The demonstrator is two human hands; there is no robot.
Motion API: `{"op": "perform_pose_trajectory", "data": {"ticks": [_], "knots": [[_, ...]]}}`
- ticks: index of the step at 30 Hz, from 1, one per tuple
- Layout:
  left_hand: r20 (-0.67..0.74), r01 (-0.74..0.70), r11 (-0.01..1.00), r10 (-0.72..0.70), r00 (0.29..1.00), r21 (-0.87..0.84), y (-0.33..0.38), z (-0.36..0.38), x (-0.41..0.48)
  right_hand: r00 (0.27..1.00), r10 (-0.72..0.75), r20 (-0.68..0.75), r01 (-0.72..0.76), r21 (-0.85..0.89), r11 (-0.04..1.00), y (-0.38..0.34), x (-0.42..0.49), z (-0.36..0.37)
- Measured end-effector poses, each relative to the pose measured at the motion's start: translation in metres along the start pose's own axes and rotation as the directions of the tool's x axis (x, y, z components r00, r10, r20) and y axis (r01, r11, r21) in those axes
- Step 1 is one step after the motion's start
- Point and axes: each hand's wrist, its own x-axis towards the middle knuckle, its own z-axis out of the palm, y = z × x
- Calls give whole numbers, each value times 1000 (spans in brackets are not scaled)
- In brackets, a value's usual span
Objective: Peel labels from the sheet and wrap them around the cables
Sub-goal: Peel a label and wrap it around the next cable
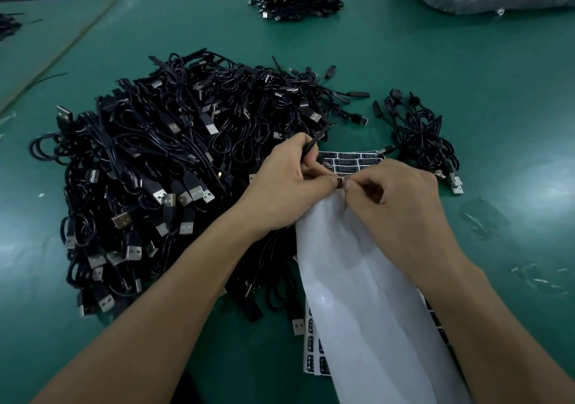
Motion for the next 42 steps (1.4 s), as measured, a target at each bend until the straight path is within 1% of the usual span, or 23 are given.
{"op": "perform_pose_trajectory", "data": {"ticks": [4, 7, 10, 12, 13, 15, 16, 17, 20, 22, 23, 25, 28, 31, 33, 36, 38, 40, 42], "knots": [[-19, 11, 1000, -11, 1000, -13, -1, -1, 0, 997, 73, -32, -72, 32, 997, 0, 1, -3], [-30, 12, 999, -11, 999, 32, -2, 0, 0, 976, 179, -121, -176, 38, 984, 5, 4, -8], [-46, -61, 989, 68, 997, 132, -5, 3, -2, 915, 298, -271, -286, 81, 955, 13, 9, -19], [-47, -114, 968, 128, 991, 225, -6, 6, -5, 873, 350, -339, -318, 147, 937, 15, 11, -23], [-42, -131, 956, 147, 988, 264, -7, 8, -6, 869, 358, -341, -312, 184, 932, 15, 11, -23], [-45, -155, 910, 186, 982, 383, -8, 12, -7, 893, 345, -291, -282, 237, 930, 12, 10, -18], [-64, -153, 890, 199, 978, 429, -7, 14, -8, 905, 338, -259, -268, 272, 924, 10, 9, -14], [-104, -148, 887, 214, 971, 437, -6, 16, -8, 912, 337, -232, -255, 323, 912, 8, 8, -10], [-278, -161, 926, 263, 924, 342, 2, 17, -10, 922, 332, -199, -216, 447, 868, 3, 5, -2], [-329, -162, 940, 262, 907, 301, 9, 15, -14, 928, 310, -208, -182, 474, 862, 2, 4, 3], [-324, -148, 949, 237, 916, 279, 12, 14, -15, 932, 289, -217, -164, 459, 873, 1, 3, 6], [-277, -78, 977, 132, 952, 200, 15, 12, -14, 946, 226, -235, -121, 389, 913, -1, 1, 12], [-212, 7, 1000, -10, 977, -19, 15, 10, -12, 965, 70, -251, 9, 299, 954, -4, -2, 17], [-228, 26, 984, -66, 971, -177, 14, 7, -10, 957, -99, -274, 148, 167, 975, -4, -2, 15], [-214, 38, 967, -94, 972, -254, 11, 5, -8, 949, -144, -279, 183, 116, 976, -3, -1, 15], [-165, 37, 941, -97, 981, -335, 8, 3, -7, 949, -161, -272, 197, 111, 974, -3, -1, 16], [-169, 29, 930, -96, 981, -365, 8, 2, -7, 958, -149, -247, 187, 139, 972, -2, -1, 15], [-201, 18, 937, -93, 975, -349, 7, 1, -6, 977, -107, -184, 143, 192, 971, -2, -1, 14], [-222, 4, 949, -78, 972, -316, 6, 0, -5, 992, -35, -119, 67, 273, 960, -3, -1, 13]]}}
